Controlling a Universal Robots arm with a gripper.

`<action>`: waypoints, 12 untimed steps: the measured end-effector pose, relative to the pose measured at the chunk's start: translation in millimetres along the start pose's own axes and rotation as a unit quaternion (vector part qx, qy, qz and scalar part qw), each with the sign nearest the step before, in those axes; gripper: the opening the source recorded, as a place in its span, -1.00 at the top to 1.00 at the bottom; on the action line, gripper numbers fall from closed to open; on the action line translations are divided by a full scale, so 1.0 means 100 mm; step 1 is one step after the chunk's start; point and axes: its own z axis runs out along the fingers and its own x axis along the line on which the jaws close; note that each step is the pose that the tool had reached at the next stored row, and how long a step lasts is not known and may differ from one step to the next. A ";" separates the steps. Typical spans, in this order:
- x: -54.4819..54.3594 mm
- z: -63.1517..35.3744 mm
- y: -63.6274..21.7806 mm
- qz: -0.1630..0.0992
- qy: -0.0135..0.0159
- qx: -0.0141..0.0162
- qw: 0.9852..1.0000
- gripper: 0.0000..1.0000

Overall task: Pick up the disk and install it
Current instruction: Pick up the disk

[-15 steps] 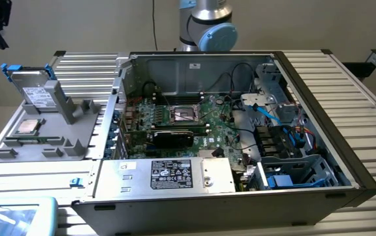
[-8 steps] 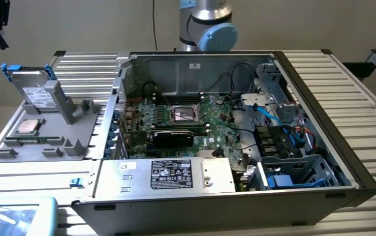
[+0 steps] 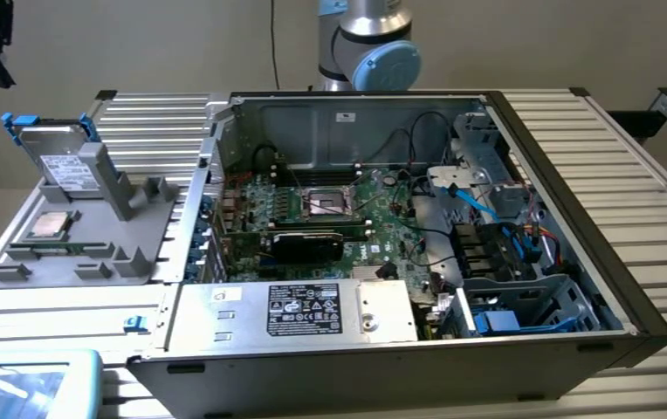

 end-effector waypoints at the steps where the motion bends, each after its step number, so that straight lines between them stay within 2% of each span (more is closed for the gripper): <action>1: 0.00 0.000 0.000 -0.009 0.001 0.000 1.000 0.79; 4: 0.00 0.001 0.000 -0.037 0.002 0.001 0.999 0.79; 7: 0.00 0.002 0.000 -0.064 0.003 0.001 0.998 0.79; 12: 0.00 0.002 0.000 -0.109 0.004 0.002 0.994 0.79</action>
